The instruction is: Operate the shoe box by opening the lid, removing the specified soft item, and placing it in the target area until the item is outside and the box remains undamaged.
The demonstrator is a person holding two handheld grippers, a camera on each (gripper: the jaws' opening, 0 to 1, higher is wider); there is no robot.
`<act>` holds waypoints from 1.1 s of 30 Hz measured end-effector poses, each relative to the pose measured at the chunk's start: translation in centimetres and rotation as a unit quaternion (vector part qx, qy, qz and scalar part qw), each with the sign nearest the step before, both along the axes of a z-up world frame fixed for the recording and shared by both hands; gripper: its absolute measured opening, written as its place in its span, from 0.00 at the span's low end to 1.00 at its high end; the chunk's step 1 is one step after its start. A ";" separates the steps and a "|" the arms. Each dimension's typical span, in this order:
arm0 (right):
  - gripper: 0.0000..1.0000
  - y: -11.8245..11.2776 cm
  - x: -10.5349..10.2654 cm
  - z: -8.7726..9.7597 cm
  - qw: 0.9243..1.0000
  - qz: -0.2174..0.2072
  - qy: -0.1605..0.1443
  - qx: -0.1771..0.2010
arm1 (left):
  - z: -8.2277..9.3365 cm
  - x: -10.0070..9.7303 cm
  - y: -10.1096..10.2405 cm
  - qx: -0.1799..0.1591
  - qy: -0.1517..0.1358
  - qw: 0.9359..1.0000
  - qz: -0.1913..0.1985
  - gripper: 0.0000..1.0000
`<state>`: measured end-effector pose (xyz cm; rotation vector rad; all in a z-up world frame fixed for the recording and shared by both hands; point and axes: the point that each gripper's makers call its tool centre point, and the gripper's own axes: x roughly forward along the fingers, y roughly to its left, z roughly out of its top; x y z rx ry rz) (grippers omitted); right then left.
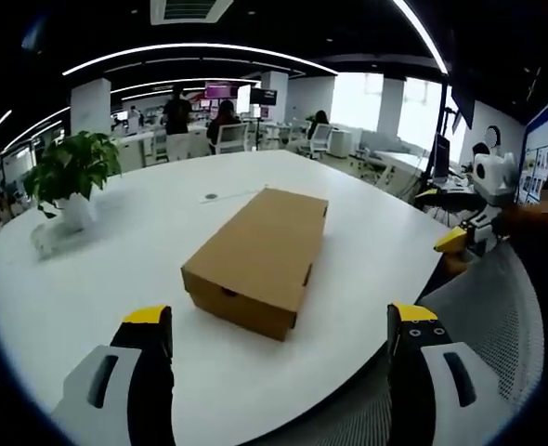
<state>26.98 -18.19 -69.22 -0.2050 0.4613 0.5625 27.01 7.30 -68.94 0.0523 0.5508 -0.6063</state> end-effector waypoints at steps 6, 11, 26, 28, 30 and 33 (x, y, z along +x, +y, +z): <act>0.94 -0.1 0.7 0.4 1.000 0.005 -0.001 0.003 | -0.1 0.3 -0.3 0.003 0.003 1.000 0.007 0.99; 0.94 -0.1 1.2 0.4 1.000 0.020 -0.002 -0.006 | -0.6 0.8 -0.3 0.008 0.014 1.000 0.020 0.97; 0.92 0.5 2.9 0.2 0.998 0.059 -0.005 -0.029 | -2.1 1.8 -0.5 0.017 0.032 0.999 0.037 0.95; 0.92 0.7 3.1 0.1 0.997 0.066 -0.007 -0.033 | -2.3 2.1 -0.3 0.017 0.033 0.998 0.041 0.94; 0.92 0.8 3.3 0.0 0.997 0.073 -0.007 -0.035 | -2.3 2.2 -0.3 0.016 0.035 0.998 0.042 0.94; 0.92 1.0 3.6 -0.3 0.996 0.082 -0.006 -0.045 | -2.2 2.5 -0.2 0.017 0.033 0.998 0.046 0.94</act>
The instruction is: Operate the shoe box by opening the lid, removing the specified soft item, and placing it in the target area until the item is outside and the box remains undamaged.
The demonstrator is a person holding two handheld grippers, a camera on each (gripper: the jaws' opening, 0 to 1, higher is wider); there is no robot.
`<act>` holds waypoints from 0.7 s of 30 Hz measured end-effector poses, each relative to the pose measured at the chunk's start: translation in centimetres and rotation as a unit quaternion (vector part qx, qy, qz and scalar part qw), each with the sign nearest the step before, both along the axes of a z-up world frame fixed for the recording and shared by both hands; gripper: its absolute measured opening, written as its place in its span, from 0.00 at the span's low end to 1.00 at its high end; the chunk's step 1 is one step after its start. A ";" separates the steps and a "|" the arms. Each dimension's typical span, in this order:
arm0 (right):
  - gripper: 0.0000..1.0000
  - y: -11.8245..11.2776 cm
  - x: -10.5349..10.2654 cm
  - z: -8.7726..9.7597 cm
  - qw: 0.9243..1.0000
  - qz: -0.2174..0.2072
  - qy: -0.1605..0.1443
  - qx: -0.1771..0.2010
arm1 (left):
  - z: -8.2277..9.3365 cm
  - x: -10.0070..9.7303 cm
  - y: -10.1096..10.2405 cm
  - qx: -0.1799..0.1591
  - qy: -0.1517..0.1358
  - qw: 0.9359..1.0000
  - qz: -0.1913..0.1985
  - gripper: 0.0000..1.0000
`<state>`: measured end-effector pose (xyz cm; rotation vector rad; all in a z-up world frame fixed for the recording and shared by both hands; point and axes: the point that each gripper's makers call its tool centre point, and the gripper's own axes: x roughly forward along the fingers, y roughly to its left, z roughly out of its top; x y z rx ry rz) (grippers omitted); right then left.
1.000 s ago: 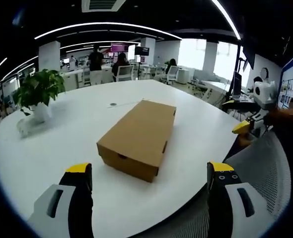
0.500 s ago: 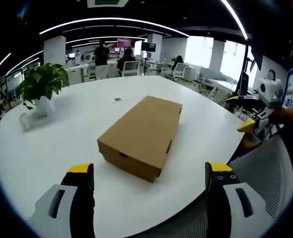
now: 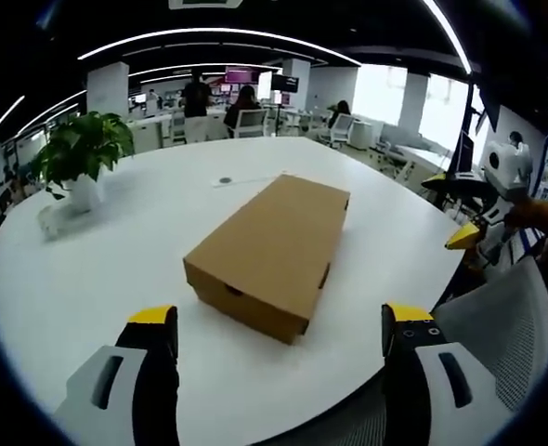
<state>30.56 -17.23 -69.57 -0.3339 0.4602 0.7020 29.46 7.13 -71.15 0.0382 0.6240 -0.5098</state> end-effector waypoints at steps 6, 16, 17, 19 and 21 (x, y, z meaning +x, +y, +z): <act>0.91 0.2 0.9 -0.1 1.000 0.009 -0.001 0.006 | -0.4 0.4 0.0 0.000 0.004 1.000 0.005 0.93; 0.89 -0.6 3.5 0.1 1.000 0.007 -0.006 0.018 | -1.2 1.5 -1.1 -0.008 0.012 1.000 0.015 0.91; 0.89 -0.7 3.7 0.1 1.000 0.007 -0.005 0.018 | -1.3 1.6 -1.3 -0.008 0.013 1.000 0.015 0.91; 0.88 -0.9 4.2 0.0 1.000 0.008 -0.003 0.019 | -1.4 1.7 -1.5 -0.005 0.015 1.000 0.015 0.90; 0.88 -0.9 4.7 -0.2 1.000 0.012 0.000 0.019 | -1.6 1.8 -1.6 -0.002 0.014 1.000 0.014 0.90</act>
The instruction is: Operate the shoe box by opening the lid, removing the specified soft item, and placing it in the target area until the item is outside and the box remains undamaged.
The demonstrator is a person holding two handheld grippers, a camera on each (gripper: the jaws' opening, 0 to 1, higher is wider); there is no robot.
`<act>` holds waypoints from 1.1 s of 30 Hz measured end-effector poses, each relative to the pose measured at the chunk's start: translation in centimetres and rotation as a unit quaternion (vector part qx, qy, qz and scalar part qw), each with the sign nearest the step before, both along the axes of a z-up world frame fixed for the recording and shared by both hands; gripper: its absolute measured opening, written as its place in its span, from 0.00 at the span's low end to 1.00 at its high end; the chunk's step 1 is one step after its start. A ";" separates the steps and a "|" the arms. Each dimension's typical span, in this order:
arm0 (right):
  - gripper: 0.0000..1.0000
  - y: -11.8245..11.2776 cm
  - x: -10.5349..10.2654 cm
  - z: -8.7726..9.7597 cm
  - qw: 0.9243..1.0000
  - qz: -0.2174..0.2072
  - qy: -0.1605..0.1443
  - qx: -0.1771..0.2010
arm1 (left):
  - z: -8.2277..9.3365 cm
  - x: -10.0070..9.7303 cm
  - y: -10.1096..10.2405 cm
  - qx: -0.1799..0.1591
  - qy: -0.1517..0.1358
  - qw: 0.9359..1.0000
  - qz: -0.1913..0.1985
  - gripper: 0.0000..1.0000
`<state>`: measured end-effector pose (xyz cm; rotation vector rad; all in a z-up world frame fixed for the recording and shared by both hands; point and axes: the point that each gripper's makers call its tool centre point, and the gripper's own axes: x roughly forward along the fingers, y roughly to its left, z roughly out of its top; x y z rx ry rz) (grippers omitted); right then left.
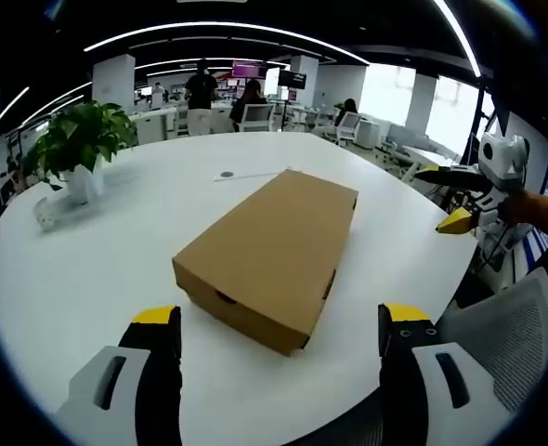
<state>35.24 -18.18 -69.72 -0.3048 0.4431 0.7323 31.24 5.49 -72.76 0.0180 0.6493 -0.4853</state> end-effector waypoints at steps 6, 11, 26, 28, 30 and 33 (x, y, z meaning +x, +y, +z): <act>0.86 0.1 1.2 -0.9 1.000 0.023 0.005 -0.010 | -0.4 0.5 0.3 0.000 0.003 1.000 0.016 0.87; 0.86 0.7 2.3 -1.8 0.998 0.053 0.005 -0.024 | -1.0 0.6 0.0 0.007 0.004 1.000 0.015 0.92; 0.83 2.1 5.5 -4.4 0.993 0.101 0.023 -0.047 | -2.8 0.4 -0.4 0.025 0.020 0.999 0.015 0.92; 0.83 2.1 5.9 -4.8 0.993 0.104 0.027 -0.050 | -2.8 0.5 -0.4 0.029 0.020 0.999 0.016 0.92; 0.82 2.2 6.3 -5.1 0.992 0.107 0.030 -0.054 | -2.8 0.6 -0.4 0.029 0.021 0.999 0.016 0.92; 0.82 2.3 7.2 -5.3 0.991 0.112 0.033 -0.057 | -3.0 0.8 -0.7 0.032 0.023 0.999 0.016 0.91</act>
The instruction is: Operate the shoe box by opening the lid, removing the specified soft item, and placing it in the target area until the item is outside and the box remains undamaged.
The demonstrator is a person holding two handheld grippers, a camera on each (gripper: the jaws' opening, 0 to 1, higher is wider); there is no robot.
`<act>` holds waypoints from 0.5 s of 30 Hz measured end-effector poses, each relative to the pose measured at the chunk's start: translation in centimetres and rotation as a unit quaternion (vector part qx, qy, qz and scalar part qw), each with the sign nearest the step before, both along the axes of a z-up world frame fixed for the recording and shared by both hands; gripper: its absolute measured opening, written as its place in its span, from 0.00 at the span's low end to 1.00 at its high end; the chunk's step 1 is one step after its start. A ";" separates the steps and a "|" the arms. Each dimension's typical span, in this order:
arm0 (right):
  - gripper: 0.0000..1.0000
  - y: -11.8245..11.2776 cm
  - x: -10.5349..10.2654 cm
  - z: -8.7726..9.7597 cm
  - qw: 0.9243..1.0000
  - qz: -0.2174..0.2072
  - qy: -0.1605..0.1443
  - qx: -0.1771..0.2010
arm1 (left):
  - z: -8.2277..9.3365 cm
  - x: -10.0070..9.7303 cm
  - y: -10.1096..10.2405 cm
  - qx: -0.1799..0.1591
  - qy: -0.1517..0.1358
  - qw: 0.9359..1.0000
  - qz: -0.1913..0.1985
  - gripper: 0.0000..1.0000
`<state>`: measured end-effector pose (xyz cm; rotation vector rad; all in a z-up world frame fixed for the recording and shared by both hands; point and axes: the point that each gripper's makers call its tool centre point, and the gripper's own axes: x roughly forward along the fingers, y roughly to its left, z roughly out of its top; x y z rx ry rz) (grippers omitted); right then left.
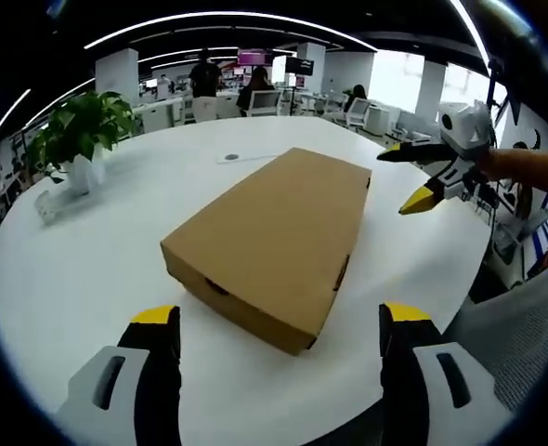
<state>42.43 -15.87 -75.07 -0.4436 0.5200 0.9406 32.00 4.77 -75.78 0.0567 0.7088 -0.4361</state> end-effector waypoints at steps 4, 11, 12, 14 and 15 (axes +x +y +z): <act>0.80 0.2 0.8 0.0 1.000 0.004 0.003 0.000 | -0.4 0.2 -0.3 0.003 0.003 1.000 0.002 0.91; 0.77 0.1 2.7 -0.5 1.000 0.013 0.012 -0.005 | -0.8 1.0 -0.4 0.001 0.006 1.000 0.014 0.90; 0.77 0.1 3.0 -0.6 1.000 0.014 0.013 -0.004 | -0.8 1.1 -0.4 0.002 0.006 1.000 0.016 0.89; 0.77 0.2 3.1 -0.6 1.000 0.016 0.014 -0.004 | -1.0 1.4 -0.1 0.018 0.000 1.000 0.016 0.86; 0.77 0.1 3.4 -0.7 1.000 0.016 0.015 -0.004 | -1.1 1.4 -0.2 0.019 0.001 1.000 0.016 0.86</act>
